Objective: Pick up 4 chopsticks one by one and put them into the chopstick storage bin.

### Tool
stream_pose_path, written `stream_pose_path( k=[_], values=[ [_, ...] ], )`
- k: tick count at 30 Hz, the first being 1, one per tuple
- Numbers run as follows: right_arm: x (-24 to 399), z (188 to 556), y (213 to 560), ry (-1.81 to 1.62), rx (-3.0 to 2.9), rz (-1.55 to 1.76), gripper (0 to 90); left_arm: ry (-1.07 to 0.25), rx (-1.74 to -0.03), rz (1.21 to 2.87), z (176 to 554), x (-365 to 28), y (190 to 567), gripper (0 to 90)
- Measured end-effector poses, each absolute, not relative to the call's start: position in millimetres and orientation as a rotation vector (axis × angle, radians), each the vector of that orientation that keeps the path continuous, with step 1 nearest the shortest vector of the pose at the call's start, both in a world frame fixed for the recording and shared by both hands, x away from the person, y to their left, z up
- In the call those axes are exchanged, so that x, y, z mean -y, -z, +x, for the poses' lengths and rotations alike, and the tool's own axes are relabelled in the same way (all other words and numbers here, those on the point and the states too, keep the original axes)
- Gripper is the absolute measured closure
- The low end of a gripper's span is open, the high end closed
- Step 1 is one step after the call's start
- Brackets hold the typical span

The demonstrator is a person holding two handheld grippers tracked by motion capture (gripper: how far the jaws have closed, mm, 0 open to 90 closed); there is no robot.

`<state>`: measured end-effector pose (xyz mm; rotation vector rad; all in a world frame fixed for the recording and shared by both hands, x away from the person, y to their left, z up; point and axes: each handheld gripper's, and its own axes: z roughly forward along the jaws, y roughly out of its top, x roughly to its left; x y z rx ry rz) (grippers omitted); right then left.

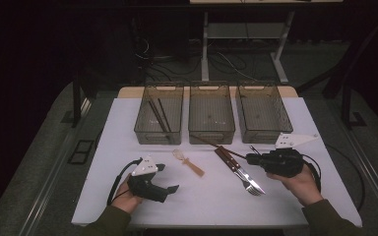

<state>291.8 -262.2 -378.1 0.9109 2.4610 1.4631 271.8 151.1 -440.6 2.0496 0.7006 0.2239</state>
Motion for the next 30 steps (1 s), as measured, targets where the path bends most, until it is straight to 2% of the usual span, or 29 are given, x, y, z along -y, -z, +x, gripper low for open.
stream_pose_path(
  k=[30],
  values=[
    [224.8,322.6,357.5,-1.483,-2.376,0.935,85.1,-0.227,-0.693,2.053,272.2,-151.6,440.5,10.3]
  ],
)
